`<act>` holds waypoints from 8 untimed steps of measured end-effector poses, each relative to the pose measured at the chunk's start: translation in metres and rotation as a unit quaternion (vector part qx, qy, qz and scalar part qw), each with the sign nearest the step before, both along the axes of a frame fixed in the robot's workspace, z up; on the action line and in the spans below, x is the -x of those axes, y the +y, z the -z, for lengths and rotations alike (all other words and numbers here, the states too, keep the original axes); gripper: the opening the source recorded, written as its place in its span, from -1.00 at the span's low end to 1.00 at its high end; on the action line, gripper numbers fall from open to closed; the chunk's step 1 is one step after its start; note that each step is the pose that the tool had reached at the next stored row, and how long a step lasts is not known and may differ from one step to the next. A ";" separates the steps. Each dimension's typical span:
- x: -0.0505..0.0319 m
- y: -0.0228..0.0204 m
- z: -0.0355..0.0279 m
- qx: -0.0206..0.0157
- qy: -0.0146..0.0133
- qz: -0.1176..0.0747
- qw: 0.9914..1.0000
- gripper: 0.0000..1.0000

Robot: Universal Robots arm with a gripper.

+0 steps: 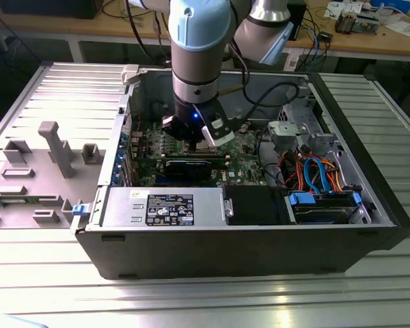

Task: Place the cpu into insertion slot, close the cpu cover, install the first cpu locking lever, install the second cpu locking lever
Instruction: 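Install the second cpu locking lever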

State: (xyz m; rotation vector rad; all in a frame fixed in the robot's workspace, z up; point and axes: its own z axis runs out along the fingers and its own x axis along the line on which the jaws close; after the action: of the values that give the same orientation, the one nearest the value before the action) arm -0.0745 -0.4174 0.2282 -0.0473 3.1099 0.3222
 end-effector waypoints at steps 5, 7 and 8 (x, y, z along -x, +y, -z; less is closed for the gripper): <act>0.0024 -0.0004 0.0084 0.000 0.000 -0.001 1.000 -0.79; 0.0046 -0.0005 0.0095 0.000 0.000 -0.001 1.000 -0.79; 0.0070 -0.0004 0.0100 0.000 0.000 -0.001 1.000 -0.79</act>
State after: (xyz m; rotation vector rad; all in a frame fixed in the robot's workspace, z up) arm -0.0815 -0.4178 0.2182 -0.0500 3.1100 0.3233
